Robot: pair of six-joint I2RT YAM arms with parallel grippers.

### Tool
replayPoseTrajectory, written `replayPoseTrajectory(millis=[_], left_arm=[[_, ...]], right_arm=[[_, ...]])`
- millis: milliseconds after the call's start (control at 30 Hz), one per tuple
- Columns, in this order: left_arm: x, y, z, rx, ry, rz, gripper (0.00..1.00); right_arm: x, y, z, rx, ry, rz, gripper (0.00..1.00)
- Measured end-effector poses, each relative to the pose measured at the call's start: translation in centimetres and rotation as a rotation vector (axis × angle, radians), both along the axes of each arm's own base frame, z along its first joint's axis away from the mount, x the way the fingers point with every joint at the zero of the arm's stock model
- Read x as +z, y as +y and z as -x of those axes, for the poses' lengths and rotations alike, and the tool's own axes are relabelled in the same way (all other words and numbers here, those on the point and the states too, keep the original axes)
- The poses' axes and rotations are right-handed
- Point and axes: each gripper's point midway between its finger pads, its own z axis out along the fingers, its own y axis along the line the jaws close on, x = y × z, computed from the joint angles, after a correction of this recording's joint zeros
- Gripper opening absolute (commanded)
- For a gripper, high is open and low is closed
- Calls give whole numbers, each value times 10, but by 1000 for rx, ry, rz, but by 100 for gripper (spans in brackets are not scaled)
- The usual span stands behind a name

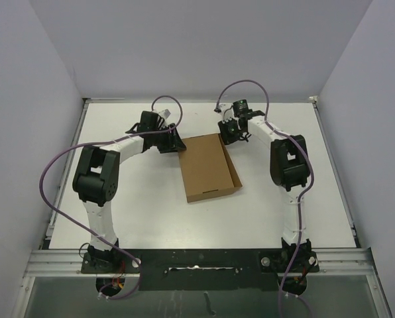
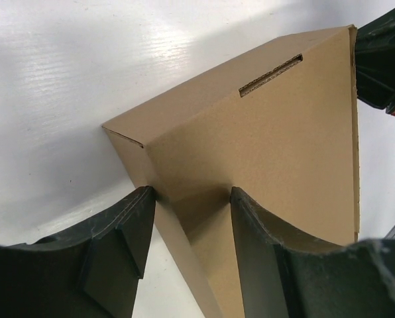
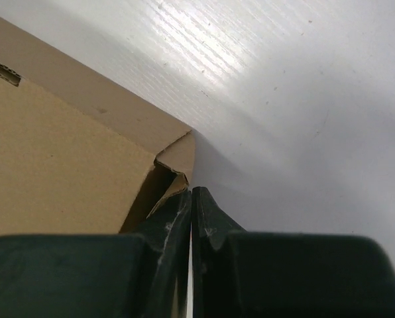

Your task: Fold the paper box

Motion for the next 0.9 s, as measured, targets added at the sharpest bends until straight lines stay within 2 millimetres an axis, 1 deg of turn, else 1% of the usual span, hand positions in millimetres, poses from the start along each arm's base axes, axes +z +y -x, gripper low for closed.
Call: replayPoseTrajectory(millis=[67,167,267,367,433,567,633,733,800,900], left_arm=[[0,1,1,-1,7,-8,47],[0,1,-1,-8,17,-20,47],[0,-2,-7,-19,27,-24,48],[1,-5,-18,-31,27,-33,48],[2,-4,-24,-29,22,-41,49],[2,-2,-27,-27,21,-40,51],[3,-2,-27,-31,22,-26,53],[5,-6,-26,-46,21,16,61],[4,-7,-23,-52,24,35,65],[0,-3,-17,-47,36,48,67]], right_arm=[[-3,-1,1,11,-15,48,0],[-1,-4,0,22,-36,91,0],[0,-5,1,49,-56,122,0],[-1,-4,3,92,-76,163,5],[0,-4,7,117,-77,187,6],[1,-8,10,138,-68,191,9],[2,-16,11,133,-54,167,11],[4,-33,18,113,-21,110,15],[11,-45,25,101,-10,71,19],[26,-60,36,93,-18,19,21]])
